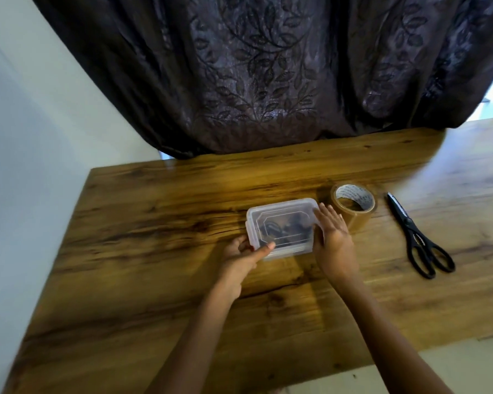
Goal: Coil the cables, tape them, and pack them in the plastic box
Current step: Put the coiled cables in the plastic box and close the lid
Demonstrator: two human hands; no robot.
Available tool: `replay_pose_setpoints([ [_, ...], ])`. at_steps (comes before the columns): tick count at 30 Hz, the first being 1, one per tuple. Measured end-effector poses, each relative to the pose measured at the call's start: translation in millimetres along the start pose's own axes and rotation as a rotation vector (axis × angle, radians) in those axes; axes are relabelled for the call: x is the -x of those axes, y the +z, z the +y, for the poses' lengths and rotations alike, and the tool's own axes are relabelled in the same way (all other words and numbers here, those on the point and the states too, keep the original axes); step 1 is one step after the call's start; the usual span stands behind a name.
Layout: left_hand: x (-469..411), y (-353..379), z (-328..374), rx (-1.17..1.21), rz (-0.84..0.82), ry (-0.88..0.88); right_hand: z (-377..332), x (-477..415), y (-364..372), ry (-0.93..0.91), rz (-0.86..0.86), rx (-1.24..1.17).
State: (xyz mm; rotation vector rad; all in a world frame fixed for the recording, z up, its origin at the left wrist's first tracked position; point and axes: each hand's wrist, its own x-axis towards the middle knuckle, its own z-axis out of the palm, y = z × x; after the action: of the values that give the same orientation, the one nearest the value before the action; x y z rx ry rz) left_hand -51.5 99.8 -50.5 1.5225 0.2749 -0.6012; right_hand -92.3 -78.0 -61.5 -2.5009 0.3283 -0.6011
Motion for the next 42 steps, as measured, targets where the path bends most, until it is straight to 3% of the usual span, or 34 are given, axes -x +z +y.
replay_pose_setpoints([
  [4, -5, -1, -4, 0.062, 0.026, -0.002, -2, 5, 10, -0.202, -0.092, 0.1],
  [13, 2, 2, -11, 0.151, 0.08, 0.165, -4, 7, 10, -0.231, -0.077, 0.146],
  [19, 6, 8, -12, 0.129, 0.028, 0.276, 0, 7, 11, -0.237, -0.093, 0.155],
  [26, 10, 15, -13, -0.024, 0.039, 0.371, 2, 11, 17, -0.207, -0.044, 0.253],
  [30, 9, 15, -15, -0.119, 0.075, 0.392, 4, 14, 20, -0.102, -0.043, 0.196],
  [42, 5, 18, -13, -0.395, 0.139, 0.413, 5, 12, 18, -0.082, -0.072, 0.156],
])
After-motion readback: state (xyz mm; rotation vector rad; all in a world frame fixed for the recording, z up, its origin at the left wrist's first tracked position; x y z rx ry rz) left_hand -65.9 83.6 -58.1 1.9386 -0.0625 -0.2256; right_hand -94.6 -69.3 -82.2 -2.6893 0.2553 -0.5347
